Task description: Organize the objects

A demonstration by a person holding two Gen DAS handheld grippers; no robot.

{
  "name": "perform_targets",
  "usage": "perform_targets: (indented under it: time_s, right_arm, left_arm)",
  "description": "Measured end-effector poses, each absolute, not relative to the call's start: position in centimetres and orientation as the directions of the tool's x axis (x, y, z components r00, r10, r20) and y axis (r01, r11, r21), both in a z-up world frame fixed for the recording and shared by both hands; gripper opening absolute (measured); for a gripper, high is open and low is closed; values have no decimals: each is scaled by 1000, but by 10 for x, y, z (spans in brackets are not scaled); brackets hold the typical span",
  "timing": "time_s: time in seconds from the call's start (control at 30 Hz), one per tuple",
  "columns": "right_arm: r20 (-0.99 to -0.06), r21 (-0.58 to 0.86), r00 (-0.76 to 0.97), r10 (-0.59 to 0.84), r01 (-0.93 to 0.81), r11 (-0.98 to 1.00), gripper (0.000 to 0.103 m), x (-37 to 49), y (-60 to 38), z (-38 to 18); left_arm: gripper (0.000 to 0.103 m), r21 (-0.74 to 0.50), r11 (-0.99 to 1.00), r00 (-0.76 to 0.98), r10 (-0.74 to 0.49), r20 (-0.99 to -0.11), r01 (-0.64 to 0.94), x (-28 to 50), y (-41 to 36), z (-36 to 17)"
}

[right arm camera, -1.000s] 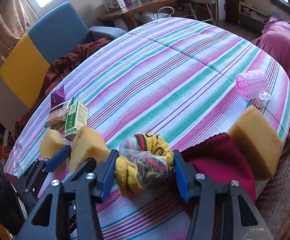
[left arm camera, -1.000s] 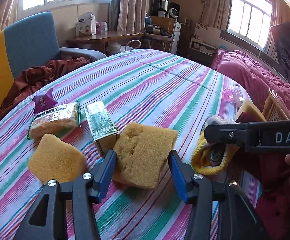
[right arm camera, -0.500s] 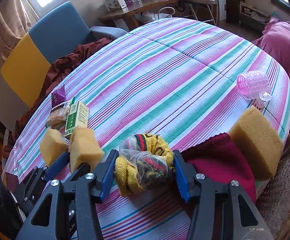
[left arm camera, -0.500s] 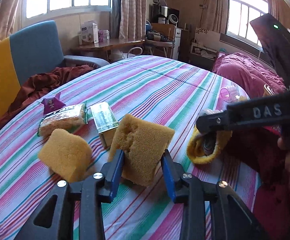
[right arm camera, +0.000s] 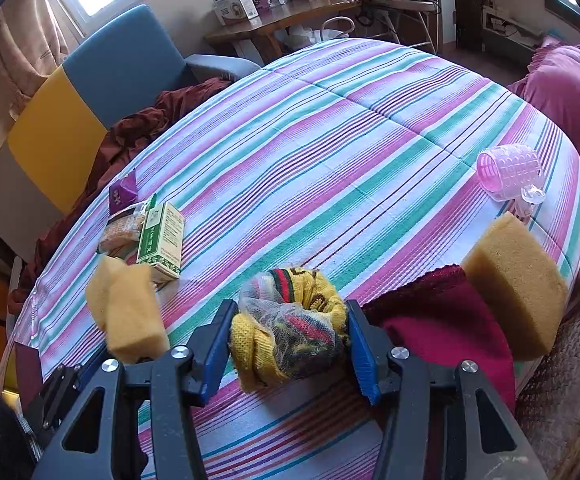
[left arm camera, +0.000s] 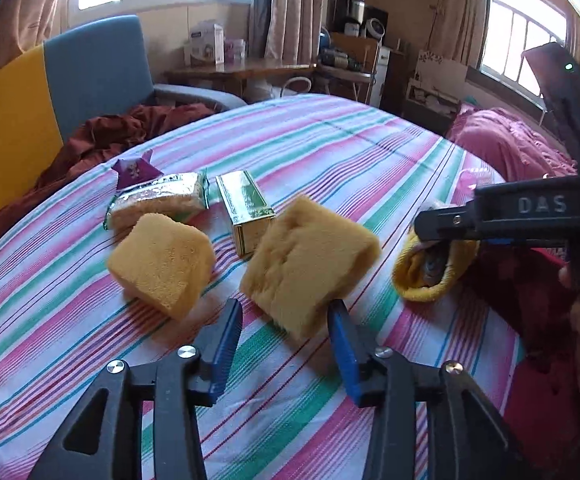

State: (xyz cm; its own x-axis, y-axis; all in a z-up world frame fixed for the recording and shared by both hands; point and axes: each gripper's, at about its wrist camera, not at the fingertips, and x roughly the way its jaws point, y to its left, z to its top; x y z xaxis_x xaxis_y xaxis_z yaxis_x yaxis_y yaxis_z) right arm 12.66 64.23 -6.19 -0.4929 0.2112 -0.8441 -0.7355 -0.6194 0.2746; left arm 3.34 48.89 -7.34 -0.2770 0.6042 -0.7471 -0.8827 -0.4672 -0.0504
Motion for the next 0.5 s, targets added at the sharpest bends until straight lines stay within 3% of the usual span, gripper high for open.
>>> perform_targets:
  time_s: [0.17, 0.33, 0.5]
  right_arm:
    - [-845, 290, -493, 208, -747, -598, 54, 130, 647, -63]
    - [-846, 297, -492, 206, -755, -584, 54, 132, 651, -64]
    - [-847, 303, -492, 204, -760, -575, 55, 131, 652, -66]
  left_arm:
    - [61, -9, -419, -268, 598, -755, -908, 36, 511, -76]
    - [63, 52, -337, -254, 591, -766, -940, 40, 535, -78]
    - [63, -6, -315, -187, 578, -794, -949, 33, 545, -89]
